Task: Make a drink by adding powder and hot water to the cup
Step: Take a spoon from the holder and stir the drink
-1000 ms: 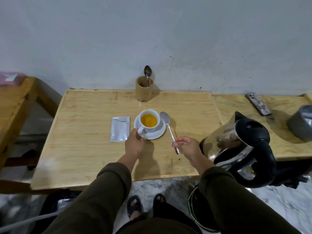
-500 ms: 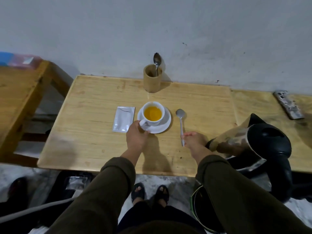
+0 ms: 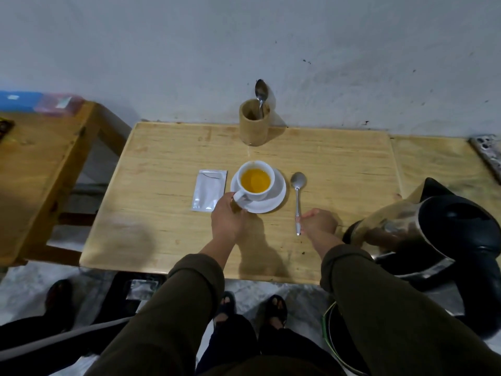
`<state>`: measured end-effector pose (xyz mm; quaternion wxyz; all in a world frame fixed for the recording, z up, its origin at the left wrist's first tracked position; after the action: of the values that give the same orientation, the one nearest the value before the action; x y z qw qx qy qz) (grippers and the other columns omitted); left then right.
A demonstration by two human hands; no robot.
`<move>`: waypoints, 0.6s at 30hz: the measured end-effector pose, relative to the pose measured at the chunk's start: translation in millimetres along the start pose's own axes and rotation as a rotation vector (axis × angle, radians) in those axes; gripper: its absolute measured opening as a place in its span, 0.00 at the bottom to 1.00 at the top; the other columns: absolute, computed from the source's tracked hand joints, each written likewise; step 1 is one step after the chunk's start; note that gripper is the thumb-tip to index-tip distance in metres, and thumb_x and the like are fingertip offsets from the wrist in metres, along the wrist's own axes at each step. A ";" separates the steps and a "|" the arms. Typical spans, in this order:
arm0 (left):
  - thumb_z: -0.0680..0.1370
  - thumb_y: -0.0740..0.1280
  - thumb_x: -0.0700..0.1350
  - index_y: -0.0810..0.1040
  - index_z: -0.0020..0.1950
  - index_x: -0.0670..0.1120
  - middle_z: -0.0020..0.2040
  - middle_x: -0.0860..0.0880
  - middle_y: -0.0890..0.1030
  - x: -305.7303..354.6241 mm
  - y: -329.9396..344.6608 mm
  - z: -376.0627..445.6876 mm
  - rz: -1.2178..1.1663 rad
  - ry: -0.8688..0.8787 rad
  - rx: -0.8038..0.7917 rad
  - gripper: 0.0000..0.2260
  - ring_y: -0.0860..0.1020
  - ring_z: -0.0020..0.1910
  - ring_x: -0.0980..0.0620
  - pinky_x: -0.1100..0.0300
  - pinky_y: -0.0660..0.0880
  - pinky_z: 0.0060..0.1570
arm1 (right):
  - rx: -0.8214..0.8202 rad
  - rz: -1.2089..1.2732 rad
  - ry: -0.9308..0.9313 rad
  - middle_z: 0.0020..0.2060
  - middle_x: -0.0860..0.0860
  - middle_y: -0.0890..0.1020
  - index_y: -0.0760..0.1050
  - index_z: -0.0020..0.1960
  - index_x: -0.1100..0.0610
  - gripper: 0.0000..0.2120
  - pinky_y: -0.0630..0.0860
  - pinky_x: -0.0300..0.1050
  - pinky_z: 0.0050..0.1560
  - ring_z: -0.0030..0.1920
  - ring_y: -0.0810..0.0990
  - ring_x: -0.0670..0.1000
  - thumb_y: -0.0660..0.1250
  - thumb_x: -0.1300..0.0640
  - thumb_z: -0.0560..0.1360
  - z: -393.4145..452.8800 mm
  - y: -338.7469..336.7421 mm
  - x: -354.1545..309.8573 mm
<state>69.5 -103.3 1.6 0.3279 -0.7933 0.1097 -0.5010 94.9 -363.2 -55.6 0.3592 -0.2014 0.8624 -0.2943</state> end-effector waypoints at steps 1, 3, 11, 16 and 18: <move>0.75 0.64 0.40 0.76 0.58 0.44 0.55 0.46 0.81 0.6 -1.0 0.3 0.006 0.010 -0.001 0.12 0.78 0.54 0.46 0.61 0.66 0.45 | -0.007 -0.074 -0.026 0.44 0.55 0.85 0.71 0.29 0.52 0.14 0.80 0.50 0.54 0.49 0.83 0.58 0.71 0.56 0.71 -2.1 -0.2 -5.3; 0.76 0.63 0.40 0.76 0.57 0.43 0.54 0.45 0.82 1.0 -2.2 1.6 0.024 0.023 -0.013 0.10 0.78 0.54 0.46 0.60 0.66 0.45 | 0.025 -0.232 -0.045 0.48 0.55 0.84 0.77 0.37 0.55 0.08 0.79 0.45 0.54 0.51 0.82 0.56 0.68 0.53 0.73 -6.3 -4.8 -14.3; 0.78 0.63 0.44 0.73 0.64 0.45 0.61 0.46 0.79 -10.5 -16.9 7.5 -0.008 0.053 -0.076 0.14 0.77 0.61 0.46 0.57 0.71 0.57 | 0.069 -0.509 0.006 0.49 0.55 0.81 0.80 0.53 0.61 0.14 0.61 0.38 0.25 0.53 0.81 0.55 0.64 0.51 0.76 -24.2 -11.2 -20.8; 0.79 0.63 0.43 0.73 0.65 0.44 0.63 0.45 0.79 -24.9 -32.7 2.5 0.009 0.053 -0.120 0.15 0.76 0.63 0.46 0.58 0.71 0.59 | 0.060 -0.369 -0.038 0.54 0.59 0.82 0.78 0.54 0.62 0.15 0.71 0.43 0.42 0.55 0.80 0.58 0.63 0.52 0.76 -54.6 -8.5 -23.2; 0.78 0.64 0.42 0.75 0.64 0.44 0.62 0.45 0.80 -24.7 -37.3 -2.4 -0.006 0.066 -0.136 0.15 0.78 0.62 0.47 0.61 0.71 0.57 | 0.090 -0.210 -0.104 0.51 0.59 0.83 0.79 0.50 0.61 0.12 0.74 0.44 0.48 0.54 0.80 0.59 0.64 0.54 0.75 -70.7 -15.1 -29.0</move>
<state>49.9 -63.4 8.0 0.2679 -0.7971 0.1519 -0.5194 64.0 -332.6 9.0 0.3793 -0.2894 0.8028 -0.3577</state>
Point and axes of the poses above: each hand's wrist, its own z-axis towards the middle knuckle, its own y-axis out of the palm, x = y × z, the point moved 10 cm from there along z, towards the middle knuckle
